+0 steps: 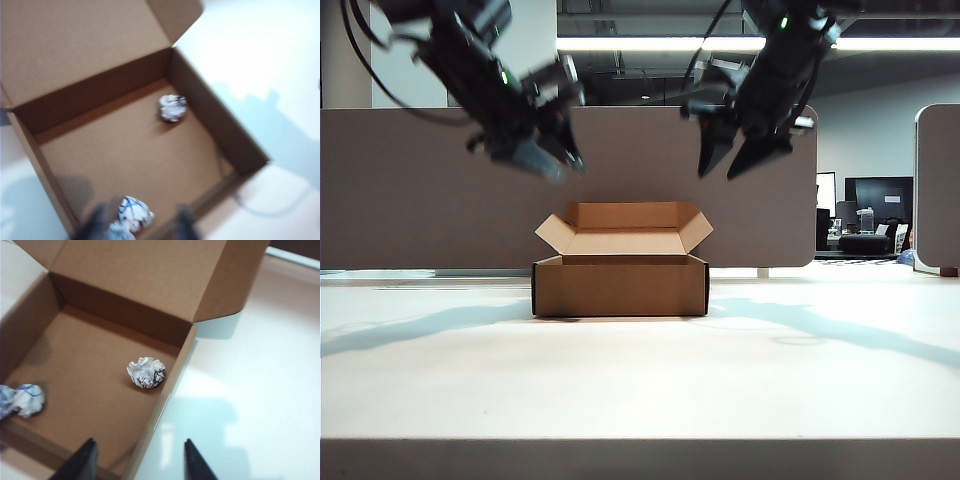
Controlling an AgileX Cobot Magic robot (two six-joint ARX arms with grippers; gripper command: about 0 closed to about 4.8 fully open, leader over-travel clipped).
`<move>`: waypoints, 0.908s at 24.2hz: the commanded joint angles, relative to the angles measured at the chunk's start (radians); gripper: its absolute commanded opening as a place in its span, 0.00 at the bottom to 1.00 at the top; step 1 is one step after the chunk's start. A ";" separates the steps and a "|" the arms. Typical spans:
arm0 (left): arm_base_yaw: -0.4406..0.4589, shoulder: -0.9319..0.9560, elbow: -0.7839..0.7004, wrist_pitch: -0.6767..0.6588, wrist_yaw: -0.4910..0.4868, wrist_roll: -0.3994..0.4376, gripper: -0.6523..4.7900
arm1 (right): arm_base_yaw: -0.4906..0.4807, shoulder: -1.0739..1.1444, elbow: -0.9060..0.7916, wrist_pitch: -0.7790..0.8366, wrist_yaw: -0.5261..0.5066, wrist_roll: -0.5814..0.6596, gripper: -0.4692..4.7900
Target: Pick up all the paper balls on the table and put them in the paper box.
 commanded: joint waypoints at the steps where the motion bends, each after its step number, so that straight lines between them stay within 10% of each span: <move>1: -0.002 -0.113 0.005 -0.123 0.005 -0.002 0.19 | 0.000 -0.099 0.006 -0.034 -0.020 0.050 0.31; 4: -0.005 -0.235 0.003 -0.286 -0.052 -0.004 0.11 | 0.005 -0.209 0.006 -0.123 -0.061 0.050 0.11; 14: -0.008 -0.665 -0.330 -0.351 -0.080 -0.001 0.11 | 0.006 -0.445 0.003 -0.522 -0.104 0.012 0.09; 22: -0.008 -1.047 -0.700 -0.273 -0.120 -0.045 0.11 | 0.007 -0.752 -0.262 -0.433 -0.101 0.045 0.09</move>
